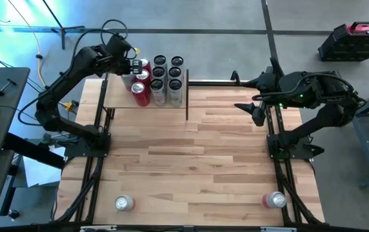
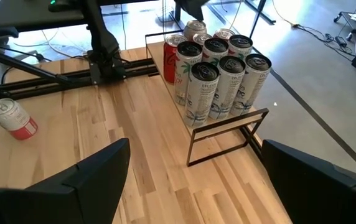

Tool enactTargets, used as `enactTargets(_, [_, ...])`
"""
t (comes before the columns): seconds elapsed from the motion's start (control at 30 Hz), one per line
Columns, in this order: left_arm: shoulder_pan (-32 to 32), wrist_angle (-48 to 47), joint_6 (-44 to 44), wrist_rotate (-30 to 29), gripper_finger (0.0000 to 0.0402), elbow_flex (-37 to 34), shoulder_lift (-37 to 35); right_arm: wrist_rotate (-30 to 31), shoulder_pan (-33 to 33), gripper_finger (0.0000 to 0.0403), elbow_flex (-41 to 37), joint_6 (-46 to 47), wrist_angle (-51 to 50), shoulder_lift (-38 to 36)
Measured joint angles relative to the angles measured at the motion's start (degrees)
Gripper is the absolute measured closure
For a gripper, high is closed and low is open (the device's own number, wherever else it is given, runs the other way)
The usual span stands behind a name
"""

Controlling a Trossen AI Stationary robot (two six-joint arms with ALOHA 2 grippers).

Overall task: Place canned beverage on shelf
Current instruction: Put the top pink soda can on the shelf

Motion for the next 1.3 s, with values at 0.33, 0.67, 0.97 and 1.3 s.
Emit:
enactTargets(0.33, [0.1,-0.1,0.0,-0.7,0.0401,0.0,3.5,0.0,0.0,0.0054,0.0,2.1,0.1,0.0])
enactTargets(0.67, [2.7,-2.5,-0.9,-3.5,0.0401,0.0,3.4,0.0,0.0,0.0054,0.0,2.1,0.1,0.0])
enactTargets(0.97, [5.1,-3.1,-1.0,-6.2,0.0401,0.0,3.4,0.0,0.0,0.0054,0.0,2.1,0.1,0.0])
enactTargets(1.3, [6.3,-3.8,-0.2,-3.4,0.0401,1.7,2.1,0.6,0.0,0.0054,0.0,3.5,0.2,0.0])
